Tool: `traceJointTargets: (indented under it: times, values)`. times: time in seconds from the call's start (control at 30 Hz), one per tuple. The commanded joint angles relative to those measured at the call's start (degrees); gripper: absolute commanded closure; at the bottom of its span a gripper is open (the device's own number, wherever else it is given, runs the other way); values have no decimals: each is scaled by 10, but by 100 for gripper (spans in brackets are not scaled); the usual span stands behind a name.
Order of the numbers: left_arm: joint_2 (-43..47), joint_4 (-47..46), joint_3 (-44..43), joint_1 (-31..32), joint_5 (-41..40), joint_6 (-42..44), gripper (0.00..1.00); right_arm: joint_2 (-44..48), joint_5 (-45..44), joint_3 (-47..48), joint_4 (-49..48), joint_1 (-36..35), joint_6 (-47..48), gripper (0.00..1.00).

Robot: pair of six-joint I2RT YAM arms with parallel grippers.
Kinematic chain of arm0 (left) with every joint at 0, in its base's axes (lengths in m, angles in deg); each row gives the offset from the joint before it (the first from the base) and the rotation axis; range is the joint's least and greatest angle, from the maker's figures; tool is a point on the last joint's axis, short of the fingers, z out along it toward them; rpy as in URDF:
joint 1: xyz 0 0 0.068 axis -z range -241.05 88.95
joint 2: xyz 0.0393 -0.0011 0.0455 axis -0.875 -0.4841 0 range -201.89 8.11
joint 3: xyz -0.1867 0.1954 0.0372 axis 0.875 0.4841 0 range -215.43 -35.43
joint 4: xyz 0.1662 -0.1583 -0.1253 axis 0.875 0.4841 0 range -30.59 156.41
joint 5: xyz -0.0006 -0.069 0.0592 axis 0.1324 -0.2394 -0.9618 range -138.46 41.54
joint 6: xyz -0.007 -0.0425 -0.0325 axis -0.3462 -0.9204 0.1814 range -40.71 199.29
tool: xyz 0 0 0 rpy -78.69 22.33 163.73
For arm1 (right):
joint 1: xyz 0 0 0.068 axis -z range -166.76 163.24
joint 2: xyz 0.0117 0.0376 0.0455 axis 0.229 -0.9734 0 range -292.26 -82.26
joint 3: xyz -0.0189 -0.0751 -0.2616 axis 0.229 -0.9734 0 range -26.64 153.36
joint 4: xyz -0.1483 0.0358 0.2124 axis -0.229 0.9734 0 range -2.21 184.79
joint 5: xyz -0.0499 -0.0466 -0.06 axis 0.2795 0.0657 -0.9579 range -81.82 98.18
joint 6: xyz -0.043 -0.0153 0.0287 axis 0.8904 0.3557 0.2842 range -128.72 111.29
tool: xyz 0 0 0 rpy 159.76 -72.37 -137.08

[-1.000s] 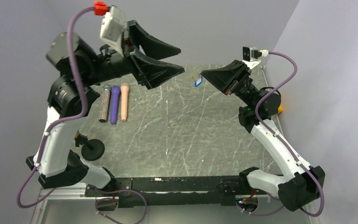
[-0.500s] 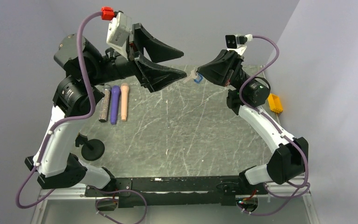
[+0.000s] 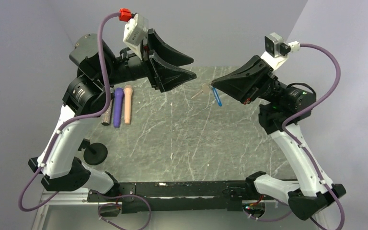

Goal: Remove the keys from the keyring

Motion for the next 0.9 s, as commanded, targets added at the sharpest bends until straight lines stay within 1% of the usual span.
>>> traceJointTargets:
  times: [0.0,0.13,0.23,0.4,0.53,0.67,0.77,0.87]
  values:
    - [-6,-26,-7,0,36,-28,42,19,-5,51,237,-7,195,100]
    - [-19,-45,-9,5,64,-45,43,26,-9,66,287,-7,228,100]
    - [-33,-46,-26,12,82,-51,47,28,-25,73,310,-7,247,100]
    - [-38,-44,-27,16,91,-51,50,31,-43,96,350,-7,289,100]
    - [-42,-19,-32,22,83,-36,52,36,-49,97,350,-7,291,100]
    - [-35,-14,-20,25,61,-27,54,39,-50,98,347,-7,290,100]
    - [-37,-6,-23,25,54,-21,57,43,-53,99,346,-7,290,100]
    - [-44,4,-33,25,56,-20,63,44,-55,101,348,-8,291,100]
